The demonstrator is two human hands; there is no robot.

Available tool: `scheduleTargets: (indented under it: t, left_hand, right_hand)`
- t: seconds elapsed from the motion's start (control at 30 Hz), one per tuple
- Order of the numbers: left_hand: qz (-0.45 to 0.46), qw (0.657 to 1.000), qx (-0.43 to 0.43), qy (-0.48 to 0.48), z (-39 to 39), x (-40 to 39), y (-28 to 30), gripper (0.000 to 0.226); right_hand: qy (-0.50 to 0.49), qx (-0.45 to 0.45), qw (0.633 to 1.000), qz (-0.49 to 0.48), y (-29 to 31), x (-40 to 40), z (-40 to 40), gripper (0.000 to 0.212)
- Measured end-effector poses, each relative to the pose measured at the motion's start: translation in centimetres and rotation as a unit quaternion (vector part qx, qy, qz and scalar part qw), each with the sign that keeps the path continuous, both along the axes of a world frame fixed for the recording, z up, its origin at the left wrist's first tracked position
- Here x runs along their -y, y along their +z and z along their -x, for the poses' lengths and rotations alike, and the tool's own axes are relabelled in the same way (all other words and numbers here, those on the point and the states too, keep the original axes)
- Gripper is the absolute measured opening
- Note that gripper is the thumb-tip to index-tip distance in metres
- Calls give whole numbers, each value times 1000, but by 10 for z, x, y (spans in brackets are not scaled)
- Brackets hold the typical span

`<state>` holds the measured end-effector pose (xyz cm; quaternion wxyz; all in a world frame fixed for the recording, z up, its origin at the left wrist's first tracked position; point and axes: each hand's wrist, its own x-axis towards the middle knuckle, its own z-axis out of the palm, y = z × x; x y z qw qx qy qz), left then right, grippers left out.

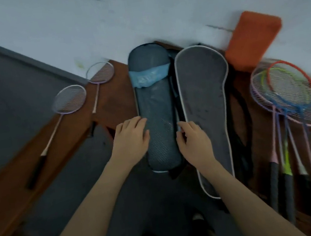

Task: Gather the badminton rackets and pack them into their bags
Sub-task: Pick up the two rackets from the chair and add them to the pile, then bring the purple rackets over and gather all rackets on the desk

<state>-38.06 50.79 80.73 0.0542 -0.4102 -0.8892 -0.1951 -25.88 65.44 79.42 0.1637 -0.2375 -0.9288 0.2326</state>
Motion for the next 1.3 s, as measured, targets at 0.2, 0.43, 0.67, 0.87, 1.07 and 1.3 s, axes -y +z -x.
scheduleTargets:
  t: [0.2, 0.43, 0.67, 0.87, 1.07, 1.3]
  left_hand:
    - [18, 994, 25, 102, 73, 88, -8, 33]
    - [54, 986, 42, 154, 180, 131, -31, 32]
    - [103, 976, 84, 171, 289, 160, -56, 34]
    - [116, 965, 145, 186, 373, 193, -98, 37]
    - [131, 943, 243, 188, 460, 211, -172, 40]
    - [173, 914, 323, 173, 515, 218, -246, 54]
  right_hand:
    - [82, 31, 996, 0, 3, 63, 102, 31]
    - [140, 35, 989, 19, -20, 96, 235, 31]
    - [171, 60, 982, 47, -46, 122, 358, 25]
    - [168, 117, 977, 54, -79, 142, 439, 26]
    - [130, 186, 970, 84, -138, 167, 526, 30]
    - [26, 264, 959, 98, -209, 169, 587, 39]
